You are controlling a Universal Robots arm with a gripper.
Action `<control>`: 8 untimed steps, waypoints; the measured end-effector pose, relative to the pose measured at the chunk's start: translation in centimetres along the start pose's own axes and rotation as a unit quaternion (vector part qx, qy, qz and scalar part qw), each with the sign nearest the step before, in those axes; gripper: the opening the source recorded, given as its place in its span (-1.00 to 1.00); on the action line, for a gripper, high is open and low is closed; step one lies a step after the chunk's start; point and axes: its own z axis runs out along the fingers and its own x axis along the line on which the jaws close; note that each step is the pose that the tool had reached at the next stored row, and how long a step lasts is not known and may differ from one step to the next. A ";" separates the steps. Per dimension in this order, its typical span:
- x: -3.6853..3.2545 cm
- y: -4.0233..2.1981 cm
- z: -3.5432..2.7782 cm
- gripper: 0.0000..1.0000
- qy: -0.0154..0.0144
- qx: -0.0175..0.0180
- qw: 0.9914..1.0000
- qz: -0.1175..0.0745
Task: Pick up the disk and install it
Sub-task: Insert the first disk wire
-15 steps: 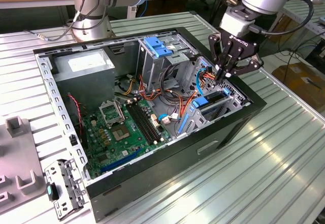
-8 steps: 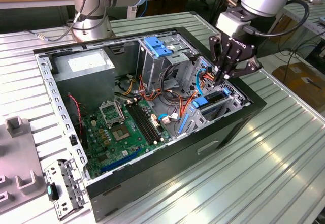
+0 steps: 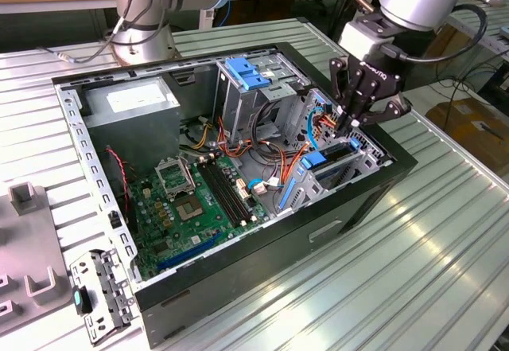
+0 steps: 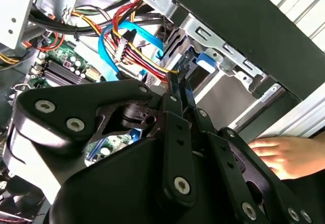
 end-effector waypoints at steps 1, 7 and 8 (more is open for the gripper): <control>0.18 0.04 0.08 -0.67 -0.001 0.000 1.000 -0.001; 0.55 0.15 0.58 -0.67 -0.001 0.000 1.000 0.000; 0.55 0.15 0.65 -0.67 -0.001 0.000 1.000 0.000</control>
